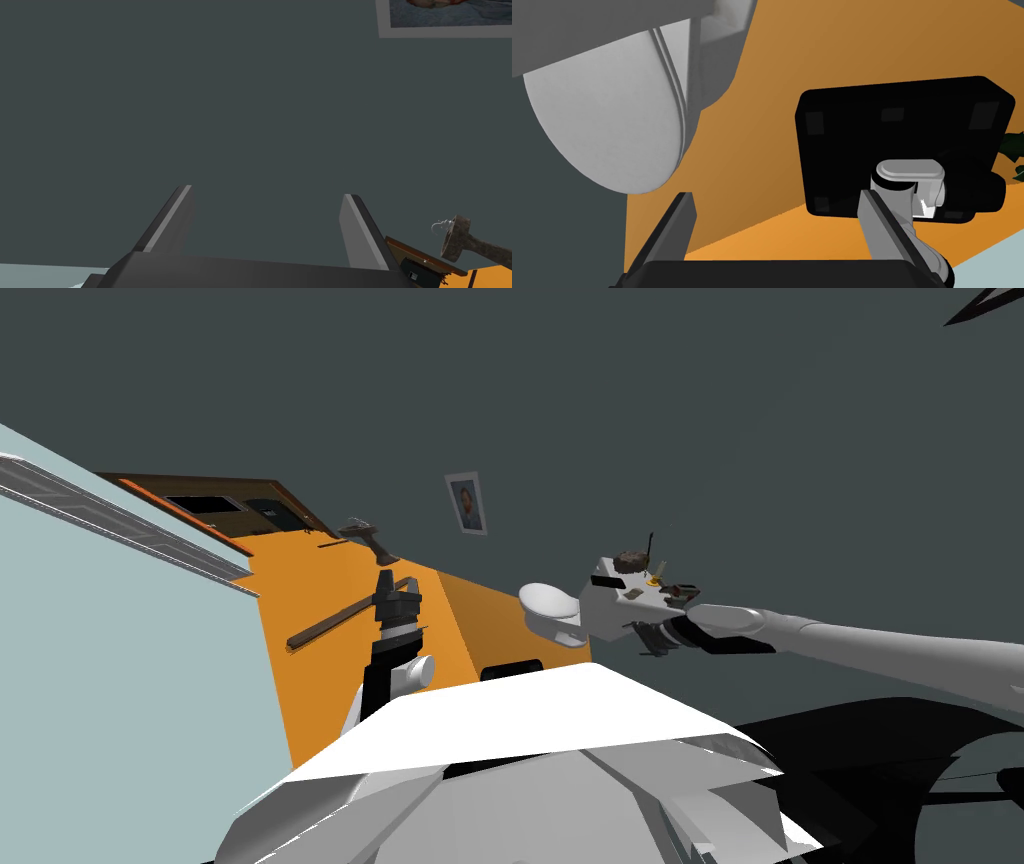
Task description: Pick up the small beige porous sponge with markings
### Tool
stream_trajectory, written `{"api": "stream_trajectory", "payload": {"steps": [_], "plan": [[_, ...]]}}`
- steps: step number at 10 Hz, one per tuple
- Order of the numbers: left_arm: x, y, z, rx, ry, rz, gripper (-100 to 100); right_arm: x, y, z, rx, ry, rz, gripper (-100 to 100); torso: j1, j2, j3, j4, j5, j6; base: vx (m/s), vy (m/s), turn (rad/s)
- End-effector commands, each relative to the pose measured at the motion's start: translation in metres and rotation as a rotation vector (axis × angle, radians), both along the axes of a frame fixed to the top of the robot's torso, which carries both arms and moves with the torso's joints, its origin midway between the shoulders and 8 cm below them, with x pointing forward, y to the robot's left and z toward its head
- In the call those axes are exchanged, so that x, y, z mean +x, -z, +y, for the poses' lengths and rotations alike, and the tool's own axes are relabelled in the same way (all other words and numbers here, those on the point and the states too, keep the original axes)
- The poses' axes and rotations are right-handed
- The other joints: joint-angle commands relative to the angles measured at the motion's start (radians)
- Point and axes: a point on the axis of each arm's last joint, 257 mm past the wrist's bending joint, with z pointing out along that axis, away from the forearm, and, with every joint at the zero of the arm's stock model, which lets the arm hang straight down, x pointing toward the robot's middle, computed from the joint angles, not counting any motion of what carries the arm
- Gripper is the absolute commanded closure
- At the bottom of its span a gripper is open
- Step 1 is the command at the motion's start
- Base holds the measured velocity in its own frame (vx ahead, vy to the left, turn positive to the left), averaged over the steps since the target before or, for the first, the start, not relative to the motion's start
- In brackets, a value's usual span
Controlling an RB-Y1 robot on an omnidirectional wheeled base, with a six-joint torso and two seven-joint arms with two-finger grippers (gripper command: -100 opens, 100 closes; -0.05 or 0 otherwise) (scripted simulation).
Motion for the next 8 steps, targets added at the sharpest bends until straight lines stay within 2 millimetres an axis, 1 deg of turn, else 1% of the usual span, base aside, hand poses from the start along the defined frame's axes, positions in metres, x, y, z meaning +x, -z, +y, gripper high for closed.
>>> {"api": "stream_trajectory", "payload": {"steps": [1,3,4,7,8], "plan": [[0.000,0.000,0.000,0.000,0.000,0.000,0,-0.001,-0.010,-0.012,-0.043,-0.028,0.014,-100,0.000,0.000,0.000,0.000,0.000,0.000,0.014,-0.025,-0.041],[0.000,0.000,0.000,0.000,0.000,0.000,0,-0.001,-0.022,-0.024,-0.086,-0.057,0.028,-100,0.000,0.000,0.000,0.000,0.000,0.000,0.020,-0.034,-0.039],[0.000,0.000,0.000,0.000,0.000,0.000,0,0.000,-0.033,-0.035,-0.123,-0.081,0.038,-100,-0.001,0.000,0.000,0.000,0.000,0.000,0.032,-0.060,-0.066],[0.000,0.000,0.000,0.000,0.000,0.000,0,0.006,-0.052,-0.048,-0.172,-0.110,0.047,-100,-0.003,-0.002,-0.001,0.000,-0.001,0.000,0.045,-0.073,-0.042],[0.000,0.000,0.000,0.000,0.000,0.000,0,0.011,-0.066,-0.056,-0.203,-0.128,0.050,-100,-0.003,-0.002,-0.001,0.000,-0.001,0.000,0.091,-0.084,-0.076]]}}
